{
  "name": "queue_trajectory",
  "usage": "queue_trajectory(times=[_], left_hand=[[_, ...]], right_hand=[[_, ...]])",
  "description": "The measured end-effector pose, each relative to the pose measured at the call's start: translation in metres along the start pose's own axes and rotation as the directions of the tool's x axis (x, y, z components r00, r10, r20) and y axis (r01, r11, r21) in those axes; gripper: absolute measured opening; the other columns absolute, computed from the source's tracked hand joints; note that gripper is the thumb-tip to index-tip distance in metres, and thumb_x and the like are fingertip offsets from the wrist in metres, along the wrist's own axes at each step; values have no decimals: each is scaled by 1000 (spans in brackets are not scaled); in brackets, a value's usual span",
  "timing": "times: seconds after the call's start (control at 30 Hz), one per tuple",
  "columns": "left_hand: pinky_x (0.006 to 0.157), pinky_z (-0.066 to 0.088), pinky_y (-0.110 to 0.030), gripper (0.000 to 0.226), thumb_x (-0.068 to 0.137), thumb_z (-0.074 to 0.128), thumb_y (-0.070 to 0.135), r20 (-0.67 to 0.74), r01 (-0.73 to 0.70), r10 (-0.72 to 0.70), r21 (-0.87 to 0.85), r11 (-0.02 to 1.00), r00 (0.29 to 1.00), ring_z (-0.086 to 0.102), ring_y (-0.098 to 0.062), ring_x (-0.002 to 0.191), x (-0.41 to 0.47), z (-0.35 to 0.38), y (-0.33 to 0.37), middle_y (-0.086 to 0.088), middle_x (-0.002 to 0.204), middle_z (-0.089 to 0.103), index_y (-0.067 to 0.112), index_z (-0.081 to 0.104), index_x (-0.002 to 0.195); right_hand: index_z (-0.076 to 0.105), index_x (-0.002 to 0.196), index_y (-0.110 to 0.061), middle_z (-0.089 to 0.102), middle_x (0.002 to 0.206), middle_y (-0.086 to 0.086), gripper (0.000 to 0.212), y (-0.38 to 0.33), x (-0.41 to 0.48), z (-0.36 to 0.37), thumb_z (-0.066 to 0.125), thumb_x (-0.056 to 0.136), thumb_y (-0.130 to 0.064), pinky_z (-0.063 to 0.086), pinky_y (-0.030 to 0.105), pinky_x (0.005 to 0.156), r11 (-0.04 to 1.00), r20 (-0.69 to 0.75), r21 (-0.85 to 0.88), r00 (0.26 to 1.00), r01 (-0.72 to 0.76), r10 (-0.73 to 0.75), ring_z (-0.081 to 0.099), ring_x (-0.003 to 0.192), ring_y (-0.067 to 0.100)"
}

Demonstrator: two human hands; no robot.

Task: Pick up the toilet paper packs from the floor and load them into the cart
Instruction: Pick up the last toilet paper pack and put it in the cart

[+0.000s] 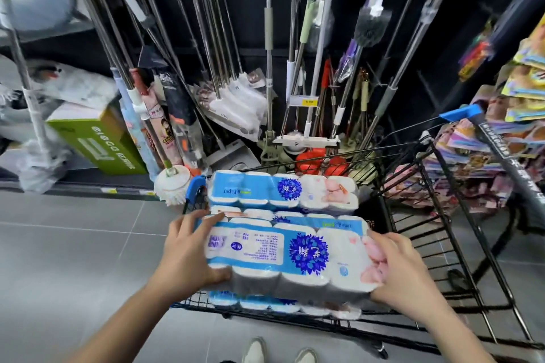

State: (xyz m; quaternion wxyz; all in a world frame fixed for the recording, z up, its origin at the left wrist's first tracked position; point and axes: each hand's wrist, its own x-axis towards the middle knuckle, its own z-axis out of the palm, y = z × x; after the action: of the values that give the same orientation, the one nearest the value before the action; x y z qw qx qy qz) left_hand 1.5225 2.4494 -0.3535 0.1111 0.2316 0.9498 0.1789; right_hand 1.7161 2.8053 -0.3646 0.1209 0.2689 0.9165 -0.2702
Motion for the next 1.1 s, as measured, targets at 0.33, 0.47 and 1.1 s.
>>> queue_trajectory(times=[0.33,0.47,1.1], left_hand=[[112,41,-48,111,50,73,68,-5,27,-26,21,999,1000,28,-28,134,-16,21,-2,3,150,36,34,44,152],[113,41,-49,112,50,69,70,37,43,-44,32,999,998,27,-29,135,-9,35,-10,2,152,33,32,42,153],[120,32,-58,115,60,88,49,168,140,-159,121,983,973,10,-32,147,-6,106,-29,0,157,14,45,25,156]], right_hand=[[29,153,-43,21,147,-12,104,13,10,10,72,59,-29,39,33,111,999,45,-37,999,11,-9,37,135,20],[27,155,-42,18,152,-8,103,13,11,31,68,61,-27,34,33,115,1000,56,-12,998,-25,25,32,139,21],[30,156,-32,25,147,1,106,34,38,130,86,66,-31,40,44,111,985,-17,-161,998,-64,62,30,138,27]])
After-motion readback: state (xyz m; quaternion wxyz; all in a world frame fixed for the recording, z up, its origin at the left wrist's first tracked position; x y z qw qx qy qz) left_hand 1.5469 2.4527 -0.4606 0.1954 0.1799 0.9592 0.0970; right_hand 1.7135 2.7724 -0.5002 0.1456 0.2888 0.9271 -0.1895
